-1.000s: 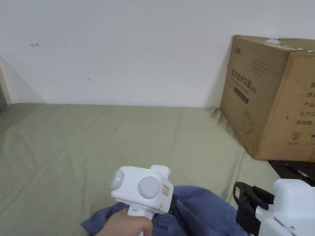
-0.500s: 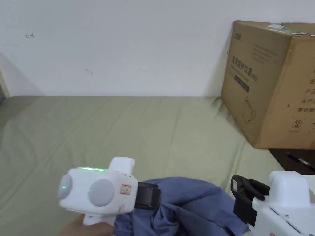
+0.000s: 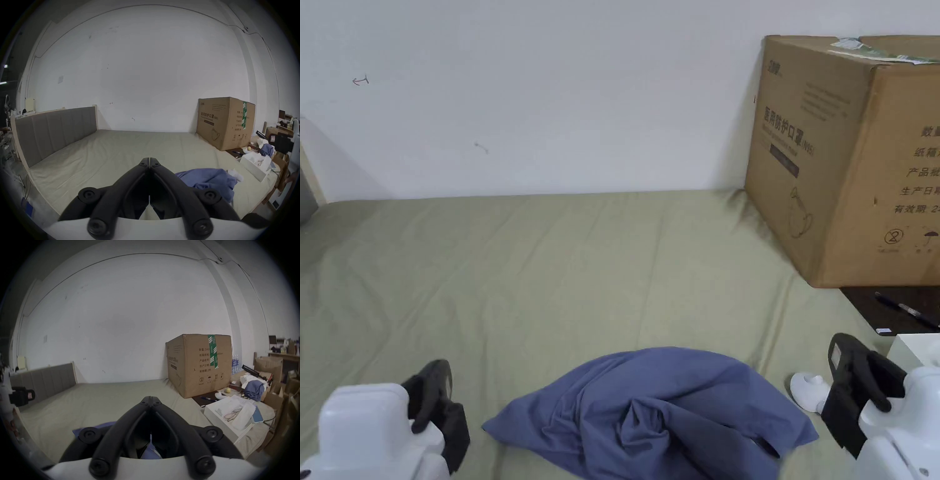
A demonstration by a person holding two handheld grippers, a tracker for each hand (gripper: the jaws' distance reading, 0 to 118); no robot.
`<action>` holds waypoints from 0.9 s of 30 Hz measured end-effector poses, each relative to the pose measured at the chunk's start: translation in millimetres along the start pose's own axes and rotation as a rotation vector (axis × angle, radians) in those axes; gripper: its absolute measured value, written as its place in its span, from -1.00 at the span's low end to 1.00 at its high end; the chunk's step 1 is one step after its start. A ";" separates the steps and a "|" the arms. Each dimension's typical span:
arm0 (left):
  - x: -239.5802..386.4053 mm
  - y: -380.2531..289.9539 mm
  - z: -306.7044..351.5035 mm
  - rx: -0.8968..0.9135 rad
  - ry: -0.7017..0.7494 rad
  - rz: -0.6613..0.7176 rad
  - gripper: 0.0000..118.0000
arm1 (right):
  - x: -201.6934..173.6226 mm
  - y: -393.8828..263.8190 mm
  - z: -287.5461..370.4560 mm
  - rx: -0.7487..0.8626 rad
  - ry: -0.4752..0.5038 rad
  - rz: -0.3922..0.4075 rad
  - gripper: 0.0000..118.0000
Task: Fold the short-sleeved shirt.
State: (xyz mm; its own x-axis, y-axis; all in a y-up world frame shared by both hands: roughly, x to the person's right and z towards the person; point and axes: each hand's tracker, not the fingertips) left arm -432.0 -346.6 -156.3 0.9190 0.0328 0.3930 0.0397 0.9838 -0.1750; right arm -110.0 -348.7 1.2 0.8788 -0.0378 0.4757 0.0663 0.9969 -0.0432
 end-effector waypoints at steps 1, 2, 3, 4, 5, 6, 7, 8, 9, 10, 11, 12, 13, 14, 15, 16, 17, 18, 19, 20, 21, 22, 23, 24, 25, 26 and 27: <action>1.9 -2.5 -0.7 -0.031 0.002 -0.014 -1.00 | -1.7 -2.6 1.6 -0.014 -0.003 0.018 -1.00; 2.9 -4.5 -1.3 -0.055 -0.019 -0.017 -1.00 | -2.7 -4.7 3.4 -0.023 0.001 0.014 -1.00; 4.5 -5.3 -1.4 -0.074 -0.031 -0.019 -1.00 | -2.8 -5.5 4.1 -0.034 0.016 -0.002 -1.00; 2.2 -8.6 -5.2 -0.072 -0.022 -0.019 -1.00 | -2.5 -5.9 5.0 -0.042 0.027 -0.015 -1.00; 3.2 -8.5 -4.0 -0.069 -0.018 -0.016 -1.00 | -3.1 -6.0 5.3 -0.044 0.025 -0.017 -1.00; 4.0 -7.6 -2.3 -0.063 -0.014 -0.006 -1.00 | -4.0 -5.6 4.9 -0.046 0.022 -0.017 -1.00; 4.8 -5.7 -1.1 -0.056 -0.011 0.003 -1.00 | -4.7 -4.5 4.6 -0.050 0.017 -0.017 -1.00; 2.3 -4.0 -3.6 -0.049 -0.017 0.011 -1.00 | -5.0 -2.6 4.1 -0.053 0.013 -0.022 -1.00; 2.5 7.1 -10.5 -0.046 -0.029 0.001 -1.00 | -4.5 0.1 3.3 -0.058 0.013 -0.034 -1.00; 3.4 21.4 -21.3 -0.061 -0.049 -0.043 -1.00 | -4.0 2.9 2.4 -0.066 0.017 -0.049 -1.00; 4.1 39.3 -37.7 -0.099 -0.060 -0.087 -1.00 | -3.1 6.1 0.3 -0.079 0.027 -0.067 -1.00; 2.9 55.0 -61.6 -0.193 -0.073 -0.130 -1.00 | -2.9 9.6 -2.0 -0.093 0.038 -0.078 -1.00; 1.1 68.0 -87.1 -0.305 -0.085 -0.146 -1.00 | -3.0 12.8 -4.6 -0.104 0.046 -0.084 -1.00; -2.7 75.0 -112.4 -0.417 -0.117 -0.129 -1.00 | -3.2 15.4 -6.9 -0.112 0.053 -0.089 -1.00; -8.3 74.5 -139.2 -0.543 -0.160 -0.079 -1.00 | -2.6 17.5 -8.9 -0.120 0.058 -0.096 -1.00; -15.0 69.2 -167.5 -0.648 -0.207 -0.022 -1.00 | -2.8 18.9 -10.2 -0.125 0.061 -0.105 -1.00; -20.3 56.5 -193.4 -0.743 -0.244 0.021 -1.00 | -2.7 19.1 -11.2 -0.131 0.069 -0.117 -1.00; -24.6 39.6 -218.7 -0.823 -0.238 0.055 -1.00 | -2.7 18.4 -12.1 -0.138 0.080 -0.130 -1.00; -27.6 23.1 -237.6 -0.884 -0.219 0.056 -1.00 | -2.2 15.8 -13.0 -0.147 0.095 -0.138 -1.00; -31.7 1.2 -252.0 -0.931 -0.191 0.048 -1.00 | -2.3 13.3 -14.6 -0.162 0.110 -0.138 -1.00; -35.2 -17.6 -265.7 -0.976 -0.146 0.021 -0.97 | -3.0 10.6 -16.3 -0.180 0.116 -0.128 -1.00; -38.8 -34.0 -276.5 -1.006 -0.126 0.009 -0.81 | -3.7 7.8 -17.7 -0.197 0.119 -0.116 -1.00; -42.7 -50.7 -287.4 -1.047 -0.135 -0.002 -0.41 | -3.8 4.7 -18.4 -0.216 0.126 -0.105 -1.00; -43.6 -68.2 -292.1 -1.093 -0.122 0.013 0.32 | -3.9 1.6 -20.1 -0.242 0.137 -0.096 -1.00; -45.8 -80.4 -298.0 -1.121 -0.095 0.011 0.80 | -4.4 -0.9 -21.7 -0.272 0.138 -0.092 -1.00; -47.8 -87.6 -302.1 -1.108 -0.101 0.017 1.00 | -4.4 -3.5 -23.8 -0.293 0.146 -0.094 -1.00; -49.4 -90.5 -305.4 -1.083 -0.105 0.029 0.99 | -4.0 -7.0 -25.6 -0.307 0.161 -0.096 -1.00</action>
State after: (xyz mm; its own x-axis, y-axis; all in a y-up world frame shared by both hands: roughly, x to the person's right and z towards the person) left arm -361.2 -491.1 -435.6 0.8893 0.1191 0.4416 0.3902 0.3062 -0.8683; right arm -101.9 -357.3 -22.9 0.9232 -0.1650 0.3472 0.2695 0.9218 -0.2787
